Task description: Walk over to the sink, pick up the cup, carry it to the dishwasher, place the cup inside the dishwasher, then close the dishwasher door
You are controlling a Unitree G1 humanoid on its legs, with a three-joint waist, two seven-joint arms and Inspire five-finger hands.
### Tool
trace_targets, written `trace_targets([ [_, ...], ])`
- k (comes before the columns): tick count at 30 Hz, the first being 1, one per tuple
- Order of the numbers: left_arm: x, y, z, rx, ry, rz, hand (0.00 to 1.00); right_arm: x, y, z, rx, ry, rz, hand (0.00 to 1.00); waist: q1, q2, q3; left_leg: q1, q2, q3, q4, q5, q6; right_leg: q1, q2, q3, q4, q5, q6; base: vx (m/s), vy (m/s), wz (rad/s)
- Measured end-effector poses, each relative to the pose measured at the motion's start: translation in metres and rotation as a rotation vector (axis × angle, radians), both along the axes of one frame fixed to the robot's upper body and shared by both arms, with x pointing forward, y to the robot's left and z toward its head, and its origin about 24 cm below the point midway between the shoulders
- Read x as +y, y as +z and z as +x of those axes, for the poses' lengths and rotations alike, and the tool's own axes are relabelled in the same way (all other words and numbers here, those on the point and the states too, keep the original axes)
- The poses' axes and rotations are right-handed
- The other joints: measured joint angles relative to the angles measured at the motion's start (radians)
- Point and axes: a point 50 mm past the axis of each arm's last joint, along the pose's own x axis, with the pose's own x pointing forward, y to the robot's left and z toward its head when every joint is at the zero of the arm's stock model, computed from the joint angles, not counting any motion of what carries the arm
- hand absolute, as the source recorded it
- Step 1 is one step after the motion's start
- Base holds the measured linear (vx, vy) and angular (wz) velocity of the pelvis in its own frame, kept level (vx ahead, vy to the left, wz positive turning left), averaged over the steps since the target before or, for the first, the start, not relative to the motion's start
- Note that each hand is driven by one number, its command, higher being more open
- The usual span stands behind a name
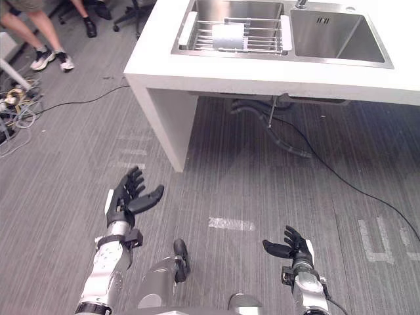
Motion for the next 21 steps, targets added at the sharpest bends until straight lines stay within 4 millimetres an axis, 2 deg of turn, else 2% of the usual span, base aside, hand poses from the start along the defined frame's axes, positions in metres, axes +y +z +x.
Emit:
trace_targets([
  [1,0.003,0.021,0.002,-0.087,0.022,0.039,0.9,0.004,-0.006,-0.007,0.029,-0.006,0.018,0.9,-0.006,-0.02,-0.003,0.055,-0.023,0.008,0.025,-0.067,0.004,-0.105,-0.062,0.021,0.297,0.083,0.129,0.57,0.178,0.03],
  [2,0.005,0.032,0.005,-0.131,0.04,0.067,0.9,0.007,-0.009,-0.012,0.044,-0.009,0.028,0.9,-0.01,-0.023,-0.005,0.1,-0.033,0.004,0.022,-0.1,0.006,-0.157,-0.096,0.022,0.45,0.089,0.149,0.57,0.129,0.05],
  [3,0.008,0.041,0.005,-0.17,0.073,0.086,0.9,0.01,-0.011,-0.014,0.052,-0.005,0.04,0.9,-0.012,-0.023,-0.005,0.155,-0.036,0.004,0.002,-0.12,0.003,-0.196,-0.112,0.012,0.545,0.069,0.112,0.55,0.048,0.03],
  [4,0.011,0.05,0.003,-0.214,0.11,0.095,0.9,0.014,-0.013,-0.015,0.054,0.002,0.056,0.9,-0.013,-0.019,-0.006,0.218,-0.035,0.005,-0.035,-0.127,-0.002,-0.227,-0.121,-0.016,0.581,0.043,0.068,0.52,-0.015,-0.07],
  [5,0.014,0.055,0.001,-0.246,0.139,0.104,0.9,0.017,-0.014,-0.015,0.055,0.008,0.066,0.9,-0.014,-0.016,-0.008,0.257,-0.033,0.005,-0.064,-0.127,-0.002,-0.247,-0.122,-0.035,0.579,0.029,0.043,0.61,-0.056,-0.13],
  [6,0.017,0.069,-0.003,-0.328,0.2,0.113,0.9,0.02,-0.014,-0.013,0.045,0.014,0.074,0.9,-0.013,0.004,-0.015,0.34,-0.014,0.01,-0.133,-0.13,-0.019,-0.315,-0.118,-0.103,0.537,-0.009,-0.022,0.5,-0.078,-0.12],
  [8,0.017,0.082,-0.008,-0.41,0.234,0.099,0.9,0.02,-0.01,-0.006,0.02,0.025,0.071,0.9,-0.014,0.025,-0.014,0.412,0.012,0.032,-0.175,-0.129,-0.027,-0.41,-0.109,-0.155,0.412,-0.032,-0.063,0.49,-0.141,-0.17],
  [9,0.016,0.087,-0.009,-0.441,0.244,0.109,0.9,0.019,-0.008,-0.003,0.007,0.031,0.068,0.9,-0.022,0.03,-0.013,0.447,0.027,0.036,-0.177,-0.133,-0.035,-0.466,-0.096,-0.163,0.291,-0.022,-0.065,0.48,-0.195,-0.05],
  [10,0.016,0.089,-0.009,-0.451,0.244,0.107,0.9,0.019,-0.007,-0.002,0.002,0.037,0.065,0.9,-0.033,0.034,-0.015,0.463,0.04,0.038,-0.173,-0.146,-0.056,-0.482,-0.08,-0.158,0.2,0.008,-0.069,0.5,-0.251,0.19],
  [11,0.015,0.091,-0.008,-0.463,0.241,0.113,0.9,0.019,-0.007,-0.003,0.0,0.053,0.057,0.9,-0.044,0.028,-0.023,0.487,0.05,0.044,-0.161,-0.173,-0.102,-0.479,-0.055,-0.137,0.015,0.106,-0.073,0.56,-0.273,0.42],
  [12,0.012,0.091,-0.005,-0.467,0.228,0.128,0.9,0.011,-0.006,-0.011,0.021,0.074,0.03,0.9,-0.063,0.039,-0.025,0.52,0.074,0.046,-0.13,-0.218,-0.17,-0.45,-0.032,-0.117,-0.065,0.315,-0.107,0.66,-0.283,0.06],
  [13,0.009,0.089,-0.003,-0.45,0.214,0.134,0.9,0.001,-0.001,-0.006,0.011,0.074,0.0,0.9,-0.051,0.077,-0.035,0.518,0.097,0.042,-0.124,-0.229,-0.182,-0.459,0.003,-0.105,-0.04,0.289,-0.119,0.52,-0.192,-0.11],
  [14,0.007,0.092,0.0,-0.462,0.204,0.148,0.9,-0.003,0.002,-0.004,-0.001,0.07,-0.011,0.9,-0.052,0.076,-0.035,0.511,0.084,0.034,-0.126,-0.213,-0.177,-0.469,-0.001,-0.095,-0.007,0.263,-0.119,0.37,-0.135,-0.27],
  [15,0.002,0.096,0.008,-0.472,0.164,0.175,0.9,-0.011,0.004,-0.006,-0.002,0.058,-0.026,0.9,-0.061,0.074,-0.036,0.513,0.077,0.04,-0.085,-0.188,-0.166,-0.466,-0.018,-0.089,0.063,0.199,-0.114,0.32,-0.148,0.13],
  [16,-0.004,0.1,0.014,-0.486,0.116,0.214,0.9,-0.018,0.005,-0.01,0.01,0.055,-0.042,0.9,-0.069,0.069,-0.035,0.507,0.082,0.014,0.002,-0.168,-0.183,-0.444,-0.033,-0.091,0.111,0.14,-0.108,0.32,-0.157,0.19],
  [17,-0.006,0.102,0.016,-0.497,0.098,0.237,0.9,-0.021,0.005,-0.012,0.015,0.056,-0.047,0.9,-0.071,0.069,-0.035,0.489,0.09,-0.003,0.071,-0.152,-0.193,-0.43,-0.04,-0.092,0.122,0.12,-0.107,0.32,-0.143,0.18],
  [18,-0.01,0.106,0.02,-0.513,0.062,0.269,0.9,-0.024,0.005,-0.016,0.026,0.057,-0.054,0.9,-0.074,0.072,-0.032,0.437,0.119,-0.024,0.222,-0.089,-0.215,-0.386,-0.044,-0.101,0.113,0.099,-0.109,0.25,-0.105,0.1],
  [19,-0.014,0.11,0.022,-0.528,0.015,0.308,0.9,-0.024,0.004,-0.019,0.034,0.058,-0.05,0.9,-0.07,0.06,-0.025,0.386,0.149,-0.023,0.344,-0.083,-0.222,-0.337,-0.04,-0.11,0.075,0.095,-0.112,0.24,-0.106,0.17],
  [20,-0.019,0.114,0.025,-0.548,-0.037,0.366,0.9,-0.024,0.003,-0.022,0.042,0.056,-0.046,0.9,-0.069,0.061,-0.025,0.329,0.166,-0.014,0.407,-0.123,-0.199,-0.287,-0.037,-0.126,0.03,0.088,-0.124,0.17,-0.082,0.17],
  [21,-0.022,0.117,0.026,-0.56,-0.064,0.394,0.9,-0.024,0.002,-0.024,0.046,0.056,-0.044,0.9,-0.068,0.06,-0.024,0.304,0.166,-0.004,0.408,-0.137,-0.19,-0.268,-0.038,-0.132,0.007,0.089,-0.122,0.14,-0.051,0.2],
])
